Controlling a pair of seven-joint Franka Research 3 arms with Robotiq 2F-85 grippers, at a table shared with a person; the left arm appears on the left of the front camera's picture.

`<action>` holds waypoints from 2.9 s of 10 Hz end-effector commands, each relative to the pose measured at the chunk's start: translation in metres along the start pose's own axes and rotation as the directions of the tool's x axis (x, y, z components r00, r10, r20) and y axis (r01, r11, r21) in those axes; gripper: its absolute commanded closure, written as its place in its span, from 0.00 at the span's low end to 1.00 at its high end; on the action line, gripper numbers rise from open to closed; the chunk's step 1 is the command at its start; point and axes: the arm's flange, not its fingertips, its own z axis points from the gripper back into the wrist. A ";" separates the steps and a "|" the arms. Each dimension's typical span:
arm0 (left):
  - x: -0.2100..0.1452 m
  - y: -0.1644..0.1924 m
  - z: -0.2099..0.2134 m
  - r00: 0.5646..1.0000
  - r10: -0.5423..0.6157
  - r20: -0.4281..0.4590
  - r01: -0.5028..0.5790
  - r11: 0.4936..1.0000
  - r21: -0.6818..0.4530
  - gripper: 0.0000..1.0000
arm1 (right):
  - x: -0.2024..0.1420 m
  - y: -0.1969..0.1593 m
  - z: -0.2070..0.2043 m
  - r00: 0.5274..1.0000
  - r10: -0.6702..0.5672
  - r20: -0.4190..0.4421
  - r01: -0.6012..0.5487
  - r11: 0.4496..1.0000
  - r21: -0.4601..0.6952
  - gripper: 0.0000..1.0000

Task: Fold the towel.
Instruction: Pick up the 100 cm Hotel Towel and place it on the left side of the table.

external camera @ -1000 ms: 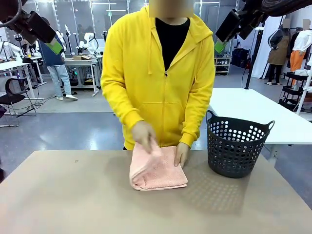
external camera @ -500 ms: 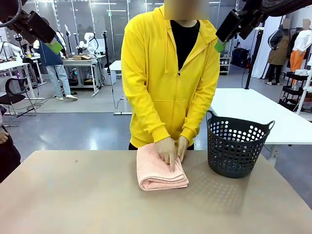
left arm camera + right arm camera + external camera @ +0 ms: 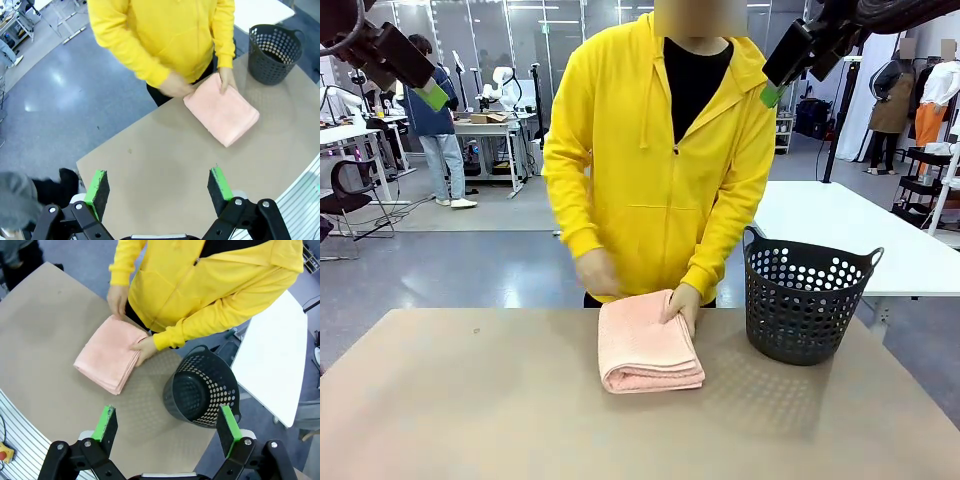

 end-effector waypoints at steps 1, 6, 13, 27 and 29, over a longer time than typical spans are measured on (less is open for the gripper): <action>0.003 0.000 0.003 1.000 0.007 -0.021 -0.007 1.000 0.006 0.00 | 0.000 -0.002 0.000 1.000 -0.006 -0.010 0.006 1.000 -0.006 0.00; 0.003 0.000 0.003 1.000 0.007 -0.021 -0.007 1.000 0.006 0.00 | 0.000 -0.002 0.000 1.000 -0.006 -0.010 0.006 1.000 -0.006 0.00; 0.003 0.000 0.003 1.000 0.007 -0.021 -0.007 1.000 0.006 0.00 | 0.000 -0.002 0.000 1.000 -0.006 -0.010 0.006 1.000 -0.006 0.00; 0.003 0.000 0.003 1.000 0.007 -0.021 -0.007 1.000 0.006 0.00 | 0.000 -0.002 0.000 1.000 -0.006 -0.010 0.006 1.000 -0.006 0.00; 0.003 0.000 0.003 1.000 0.007 -0.021 -0.007 1.000 0.006 0.00 | 0.000 -0.002 0.000 1.000 -0.006 -0.010 0.006 1.000 -0.006 0.00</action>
